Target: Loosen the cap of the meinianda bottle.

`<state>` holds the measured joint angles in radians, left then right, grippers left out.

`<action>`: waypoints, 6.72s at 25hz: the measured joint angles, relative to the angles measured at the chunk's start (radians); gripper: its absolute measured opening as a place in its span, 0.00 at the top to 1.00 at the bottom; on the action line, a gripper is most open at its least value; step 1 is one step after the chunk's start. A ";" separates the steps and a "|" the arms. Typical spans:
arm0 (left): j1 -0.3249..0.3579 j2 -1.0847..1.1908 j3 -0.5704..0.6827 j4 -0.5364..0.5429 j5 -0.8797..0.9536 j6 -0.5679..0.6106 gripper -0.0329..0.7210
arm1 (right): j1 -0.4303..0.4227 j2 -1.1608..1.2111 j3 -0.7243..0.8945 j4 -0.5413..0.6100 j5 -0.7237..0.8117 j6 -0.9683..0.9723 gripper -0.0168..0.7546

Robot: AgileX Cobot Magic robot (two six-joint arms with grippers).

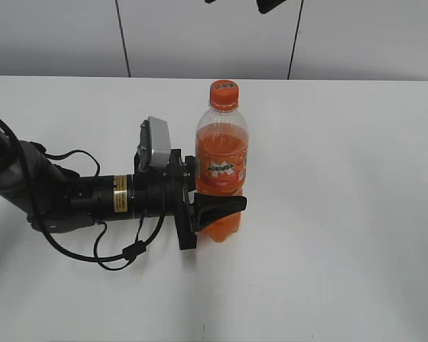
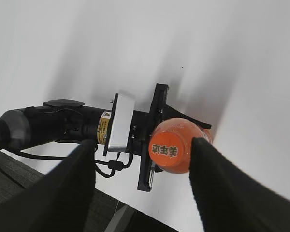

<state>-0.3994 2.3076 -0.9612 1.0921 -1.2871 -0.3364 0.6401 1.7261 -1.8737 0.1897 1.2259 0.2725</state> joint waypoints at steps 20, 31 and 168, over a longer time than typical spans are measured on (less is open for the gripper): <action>0.000 0.000 0.000 0.000 0.000 0.000 0.45 | 0.000 0.115 0.103 0.032 0.000 -0.060 0.45; 0.000 0.000 0.000 -0.001 0.000 0.000 0.45 | 0.000 0.146 0.103 0.033 0.000 -0.097 0.45; 0.000 0.000 -0.003 0.009 0.001 0.027 0.45 | 0.002 0.125 0.099 0.037 -0.001 -0.107 0.55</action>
<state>-0.3994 2.3076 -0.9640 1.1008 -1.2857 -0.3097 0.6422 1.8512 -1.7750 0.2265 1.2247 0.1656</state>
